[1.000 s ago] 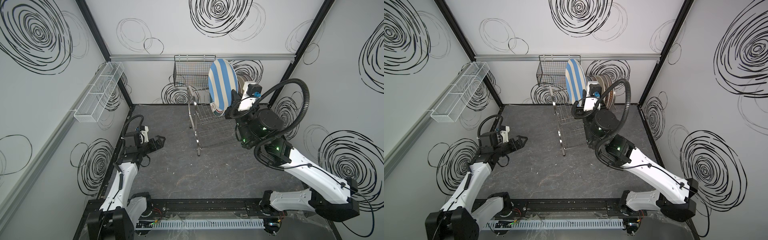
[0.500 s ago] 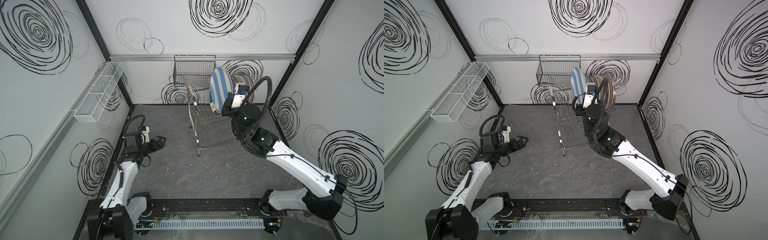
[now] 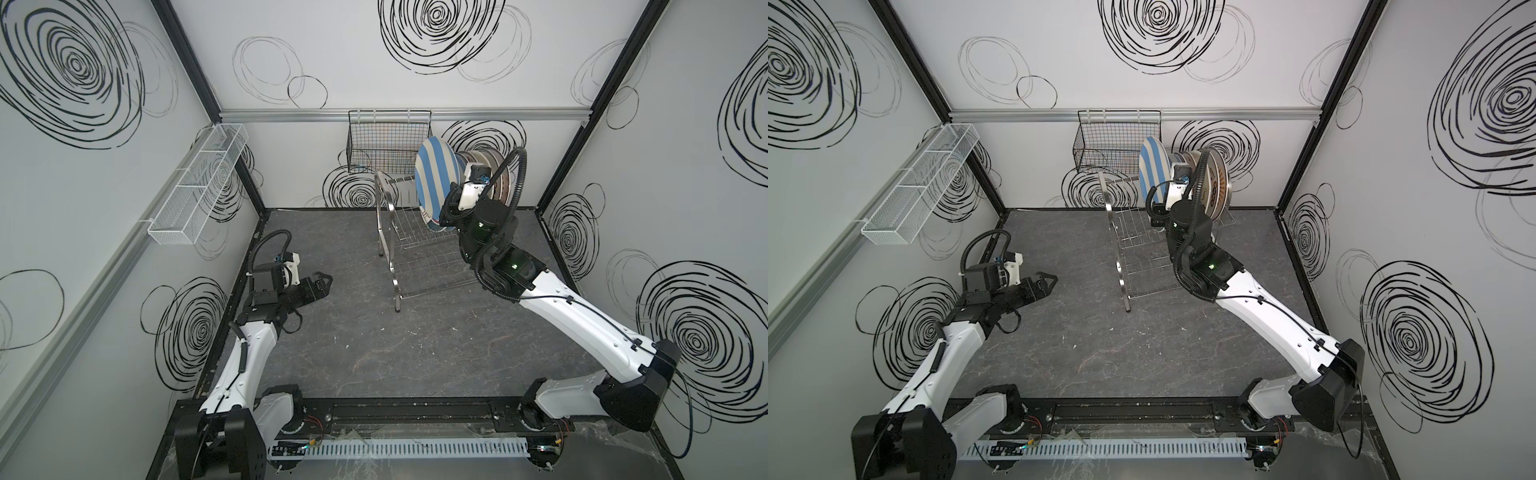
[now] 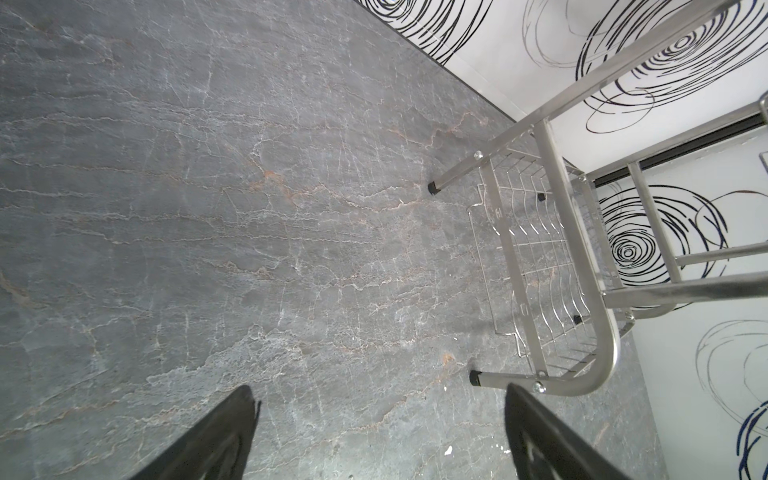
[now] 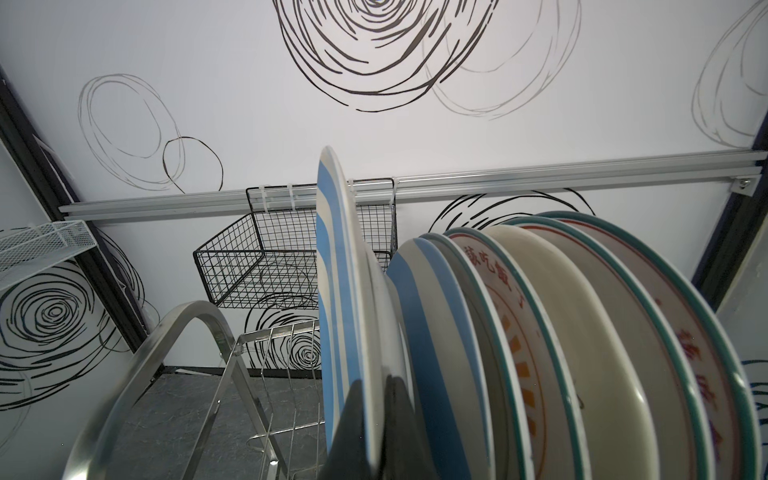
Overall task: Load the plates into the dish rack
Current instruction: 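Lower the striped plate into the rack slot in front of the other plates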
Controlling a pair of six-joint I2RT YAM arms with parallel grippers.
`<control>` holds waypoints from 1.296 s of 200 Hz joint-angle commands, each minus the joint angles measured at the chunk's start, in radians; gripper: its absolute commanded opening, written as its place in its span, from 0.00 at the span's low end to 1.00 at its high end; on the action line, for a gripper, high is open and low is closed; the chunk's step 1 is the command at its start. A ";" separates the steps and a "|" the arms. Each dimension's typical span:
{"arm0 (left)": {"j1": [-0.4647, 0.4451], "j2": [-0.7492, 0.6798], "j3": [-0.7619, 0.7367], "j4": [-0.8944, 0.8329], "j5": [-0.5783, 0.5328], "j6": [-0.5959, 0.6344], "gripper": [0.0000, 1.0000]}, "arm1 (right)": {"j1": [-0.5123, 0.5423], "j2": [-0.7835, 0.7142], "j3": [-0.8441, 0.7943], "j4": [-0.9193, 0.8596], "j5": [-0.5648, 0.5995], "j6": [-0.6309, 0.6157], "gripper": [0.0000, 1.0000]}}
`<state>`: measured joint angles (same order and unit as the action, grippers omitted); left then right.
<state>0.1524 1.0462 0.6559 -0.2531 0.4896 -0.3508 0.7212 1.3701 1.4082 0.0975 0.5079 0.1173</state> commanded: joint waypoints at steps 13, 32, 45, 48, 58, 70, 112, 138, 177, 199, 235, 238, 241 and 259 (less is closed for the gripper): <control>-0.004 0.006 -0.004 0.026 -0.005 0.020 0.96 | -0.014 0.035 0.029 0.007 -0.020 0.020 0.00; -0.004 0.006 -0.004 0.026 -0.005 0.020 0.96 | -0.014 0.047 0.041 0.001 -0.030 0.023 0.00; -0.004 0.005 -0.004 0.028 -0.003 0.020 0.96 | -0.014 0.058 0.053 -0.009 -0.032 0.028 0.00; -0.004 0.006 -0.004 0.027 -0.002 0.020 0.96 | -0.013 0.060 0.057 -0.012 -0.030 0.028 0.00; -0.005 0.006 -0.003 0.028 0.000 0.020 0.96 | -0.007 0.068 0.068 -0.021 -0.020 0.023 0.00; -0.004 0.005 -0.005 0.027 0.001 0.019 0.96 | 0.009 0.078 0.086 -0.032 0.017 0.002 0.00; -0.004 0.010 -0.004 0.031 0.010 0.019 0.96 | 0.096 0.095 0.168 -0.071 0.156 -0.100 0.00; -0.004 0.003 -0.007 0.030 0.012 0.018 0.96 | 0.104 0.098 0.202 -0.113 0.192 -0.117 0.00; -0.004 0.000 -0.007 0.032 0.015 0.018 0.96 | 0.104 0.082 0.211 -0.143 0.201 -0.123 0.00; -0.004 0.000 -0.007 0.032 0.015 0.018 0.96 | 0.119 0.084 0.236 -0.163 0.204 -0.130 0.00; -0.004 -0.002 -0.007 0.031 0.016 0.018 0.96 | 0.151 0.114 0.310 -0.208 0.230 -0.161 0.00; -0.004 -0.004 -0.007 0.031 0.017 0.018 0.96 | 0.153 0.114 0.315 -0.209 0.233 -0.165 0.00; -0.004 -0.004 -0.007 0.031 0.017 0.018 0.96 | 0.156 0.115 0.317 -0.208 0.236 -0.169 0.00; -0.004 -0.006 -0.008 0.031 0.017 0.018 0.96 | 0.169 0.114 0.330 -0.205 0.244 -0.185 0.00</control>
<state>0.1524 1.0492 0.6559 -0.2527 0.4934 -0.3508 0.8738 1.4845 1.6913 -0.1165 0.7136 -0.0303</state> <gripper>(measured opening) 0.960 0.063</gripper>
